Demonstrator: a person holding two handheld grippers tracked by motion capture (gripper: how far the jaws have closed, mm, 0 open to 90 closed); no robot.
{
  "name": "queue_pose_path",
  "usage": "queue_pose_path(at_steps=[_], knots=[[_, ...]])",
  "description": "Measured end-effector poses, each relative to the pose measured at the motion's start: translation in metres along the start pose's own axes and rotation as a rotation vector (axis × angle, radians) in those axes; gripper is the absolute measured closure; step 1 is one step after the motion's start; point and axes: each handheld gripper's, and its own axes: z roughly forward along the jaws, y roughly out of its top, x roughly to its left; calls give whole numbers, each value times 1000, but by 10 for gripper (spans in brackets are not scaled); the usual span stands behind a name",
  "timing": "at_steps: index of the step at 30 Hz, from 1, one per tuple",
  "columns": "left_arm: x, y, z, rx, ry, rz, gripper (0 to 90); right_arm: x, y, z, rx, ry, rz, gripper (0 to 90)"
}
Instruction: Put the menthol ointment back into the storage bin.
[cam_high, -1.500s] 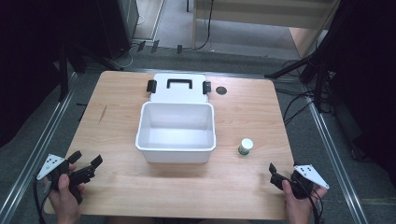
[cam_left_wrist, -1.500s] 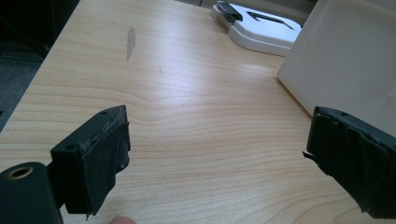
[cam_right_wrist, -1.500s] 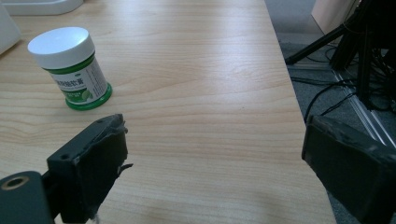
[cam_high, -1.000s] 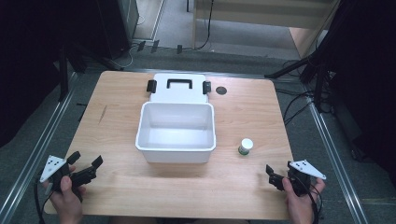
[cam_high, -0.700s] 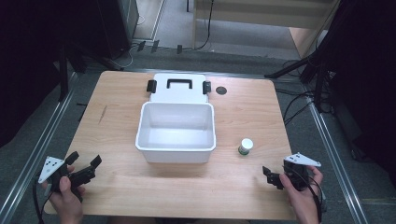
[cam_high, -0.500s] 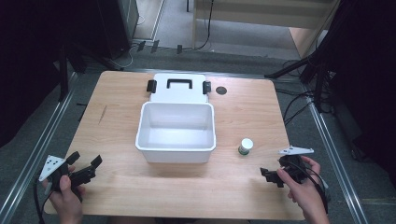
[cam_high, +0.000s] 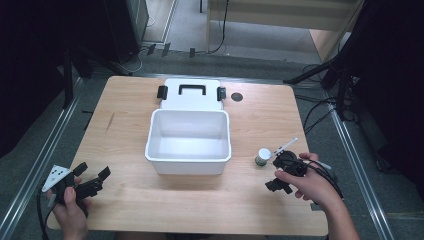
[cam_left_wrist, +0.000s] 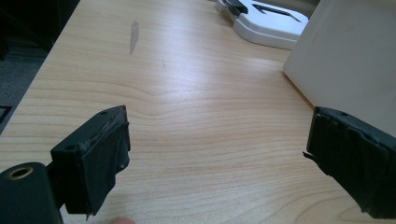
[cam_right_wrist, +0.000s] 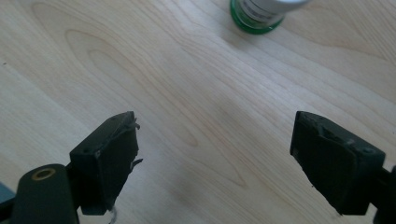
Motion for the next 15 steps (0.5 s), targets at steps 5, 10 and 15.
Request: queue_pose_path(at_steps=[5,10,15], knots=[[0,1,1,14,-2,4,67,4,21,-3,56,-23,-28,152],[1,1,1,16,-4,-1,67,8,36,0,101,-13,-52,147],[1,1,1,13,-2,-5,67,8,49,2,128,-23,-42,140]])
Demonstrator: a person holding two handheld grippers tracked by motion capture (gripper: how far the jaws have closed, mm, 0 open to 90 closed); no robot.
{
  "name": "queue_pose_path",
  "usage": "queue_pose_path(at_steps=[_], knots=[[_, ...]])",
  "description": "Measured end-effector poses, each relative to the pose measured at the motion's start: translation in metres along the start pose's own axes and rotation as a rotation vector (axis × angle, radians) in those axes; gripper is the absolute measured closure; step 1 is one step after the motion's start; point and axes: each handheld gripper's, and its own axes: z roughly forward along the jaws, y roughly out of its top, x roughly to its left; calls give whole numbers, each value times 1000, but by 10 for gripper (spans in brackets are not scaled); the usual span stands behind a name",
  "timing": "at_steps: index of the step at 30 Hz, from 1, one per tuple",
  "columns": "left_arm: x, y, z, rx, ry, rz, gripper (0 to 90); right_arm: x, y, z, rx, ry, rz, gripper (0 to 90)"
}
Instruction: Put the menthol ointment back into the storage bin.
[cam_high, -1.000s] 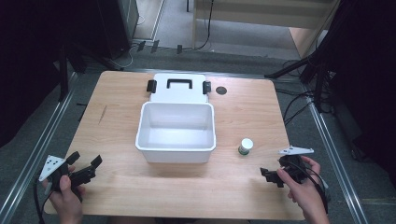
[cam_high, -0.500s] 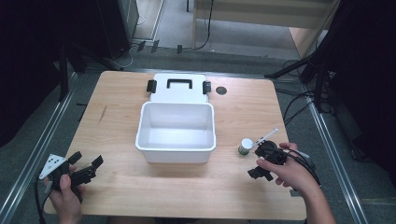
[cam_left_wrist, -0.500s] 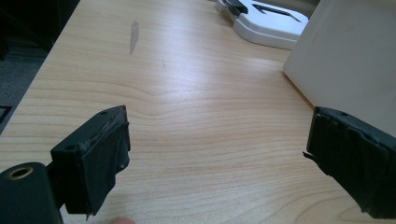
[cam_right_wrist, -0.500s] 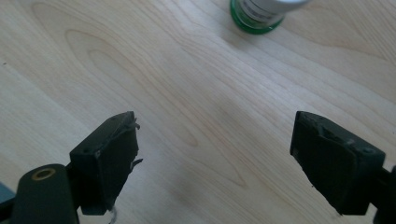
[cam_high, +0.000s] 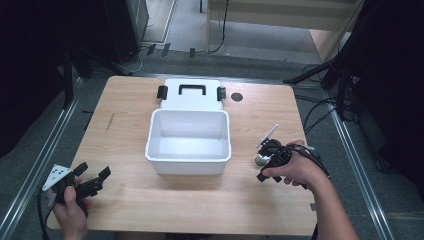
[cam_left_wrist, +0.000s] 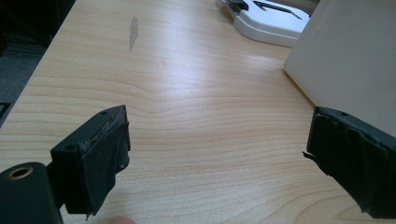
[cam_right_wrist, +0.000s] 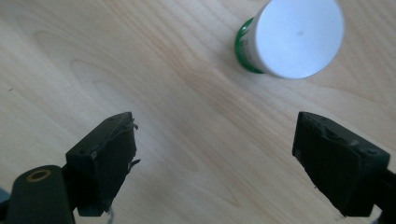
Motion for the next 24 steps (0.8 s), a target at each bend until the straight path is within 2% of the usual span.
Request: queue_pose_path(at_steps=[2,5,6,10,15,19,21,24], knots=[[0,0,0,-1,0,0,67,0,5,0,9,-19,2,141],[0,0,0,-1,0,0,67,0,9,0,15,-15,-1,143],[0,0,0,-1,0,-1,67,-1,14,0,15,-7,9,177],[0,0,0,-1,0,0,67,-4,19,0,13,-9,25,191],[0,0,0,0,0,-2,67,-7,25,0,19,-13,16,209],[0,0,0,0,-1,-2,67,-13,31,2,19,-16,38,209],[0,0,0,4,-2,4,68,-20,35,4,7,-26,72,218],[0,0,0,3,-3,2,67,-25,39,9,7,-25,97,223]])
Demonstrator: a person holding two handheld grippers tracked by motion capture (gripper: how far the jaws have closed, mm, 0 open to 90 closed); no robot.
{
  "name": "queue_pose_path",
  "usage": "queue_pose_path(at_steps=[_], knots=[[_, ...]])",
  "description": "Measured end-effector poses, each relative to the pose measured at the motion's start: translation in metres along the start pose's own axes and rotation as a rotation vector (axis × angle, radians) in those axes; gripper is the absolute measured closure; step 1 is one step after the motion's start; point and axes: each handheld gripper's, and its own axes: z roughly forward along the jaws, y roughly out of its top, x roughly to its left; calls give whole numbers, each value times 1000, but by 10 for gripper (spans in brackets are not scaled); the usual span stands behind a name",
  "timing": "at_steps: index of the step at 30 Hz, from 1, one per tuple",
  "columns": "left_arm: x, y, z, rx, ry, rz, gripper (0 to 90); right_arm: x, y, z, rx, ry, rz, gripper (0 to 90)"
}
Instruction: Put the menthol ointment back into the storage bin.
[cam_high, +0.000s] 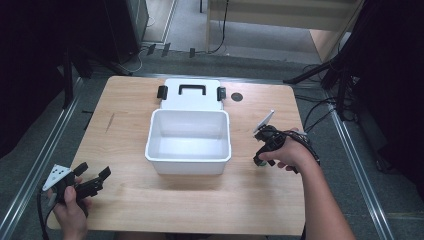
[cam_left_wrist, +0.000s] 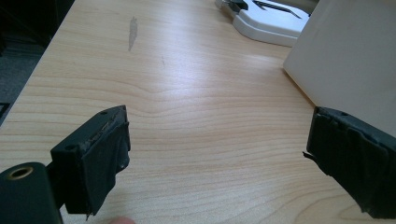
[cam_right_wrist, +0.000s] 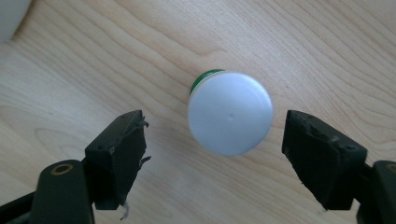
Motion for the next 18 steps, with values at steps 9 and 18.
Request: queue_pose_path(at_steps=[9,18], knots=[[0,0,0,5,-2,0,67,-9,9,15,23,11,42,322],[0,0,1,6,-5,0,68,-7,13,23,47,27,72,505]])
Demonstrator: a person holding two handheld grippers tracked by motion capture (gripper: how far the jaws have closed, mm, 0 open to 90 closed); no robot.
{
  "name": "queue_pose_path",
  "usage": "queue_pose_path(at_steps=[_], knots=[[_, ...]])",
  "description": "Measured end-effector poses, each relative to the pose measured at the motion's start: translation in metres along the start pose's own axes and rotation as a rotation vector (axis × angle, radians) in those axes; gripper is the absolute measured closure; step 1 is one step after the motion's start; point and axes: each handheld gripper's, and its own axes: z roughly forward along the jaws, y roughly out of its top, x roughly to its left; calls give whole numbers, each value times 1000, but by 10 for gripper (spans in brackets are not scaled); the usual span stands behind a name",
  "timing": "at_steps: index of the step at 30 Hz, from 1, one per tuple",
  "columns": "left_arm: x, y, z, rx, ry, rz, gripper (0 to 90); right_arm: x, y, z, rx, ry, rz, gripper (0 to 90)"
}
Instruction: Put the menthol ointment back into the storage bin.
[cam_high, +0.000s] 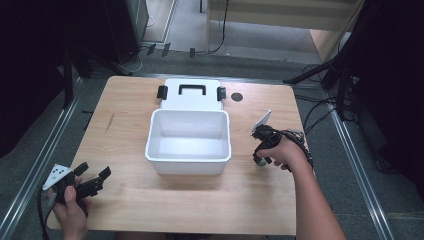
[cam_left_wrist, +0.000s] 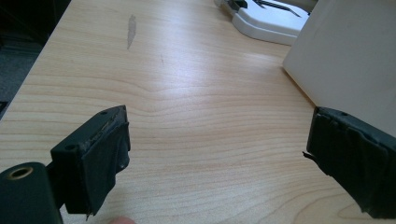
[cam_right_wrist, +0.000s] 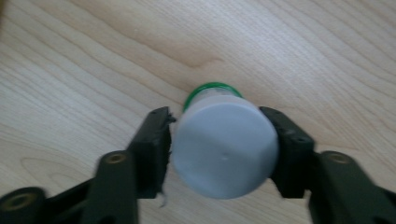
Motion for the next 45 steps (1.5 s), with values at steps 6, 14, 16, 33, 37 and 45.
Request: queue_pose_path(at_steps=[6,14,16,33,37,45], knots=[[0,0,0,0,-1,1,68,-3,0,-8,-34,22,11,514],[0,0,0,2,0,2,67,1,1,-27,-28,32,-25,514],[0,0,0,2,-1,1,67,3,2,-31,-20,33,-33,514],[0,0,1,4,-6,-6,67,31,18,-81,-13,35,-126,515],[0,0,1,4,-6,-7,68,35,22,-88,-14,37,-129,515],[-1,0,1,-1,-3,2,68,44,29,-110,-10,34,-152,516]])
